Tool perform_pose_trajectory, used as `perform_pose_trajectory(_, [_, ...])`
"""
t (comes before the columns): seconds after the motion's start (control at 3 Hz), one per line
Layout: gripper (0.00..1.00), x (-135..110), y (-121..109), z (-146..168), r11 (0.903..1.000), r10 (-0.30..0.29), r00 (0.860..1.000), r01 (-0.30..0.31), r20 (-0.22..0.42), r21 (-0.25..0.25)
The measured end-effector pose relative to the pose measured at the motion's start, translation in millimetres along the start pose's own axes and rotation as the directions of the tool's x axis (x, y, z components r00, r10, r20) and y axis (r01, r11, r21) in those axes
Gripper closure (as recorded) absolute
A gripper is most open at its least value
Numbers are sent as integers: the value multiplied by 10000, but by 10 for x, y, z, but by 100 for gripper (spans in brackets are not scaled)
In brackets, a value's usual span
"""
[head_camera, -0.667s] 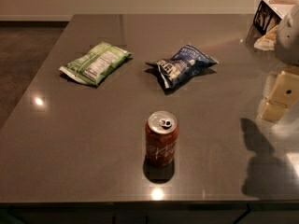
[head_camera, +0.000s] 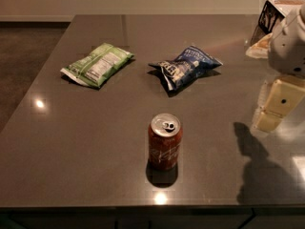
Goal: Move coke can near green jalapeno chip bag
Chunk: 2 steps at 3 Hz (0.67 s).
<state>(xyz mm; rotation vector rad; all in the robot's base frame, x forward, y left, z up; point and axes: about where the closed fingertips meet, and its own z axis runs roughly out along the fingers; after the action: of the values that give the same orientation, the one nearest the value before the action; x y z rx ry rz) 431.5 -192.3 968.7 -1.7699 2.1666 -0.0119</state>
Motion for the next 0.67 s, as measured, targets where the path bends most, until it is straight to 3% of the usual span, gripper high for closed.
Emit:
perform_pose_trajectory(0.33, [0,-288,282,194,9956,-588,9926,660,1060,-659])
perform_pose_trajectory(0.67, [0,-602,553,377,9851,-1036,9693,1309,2231,-1113])
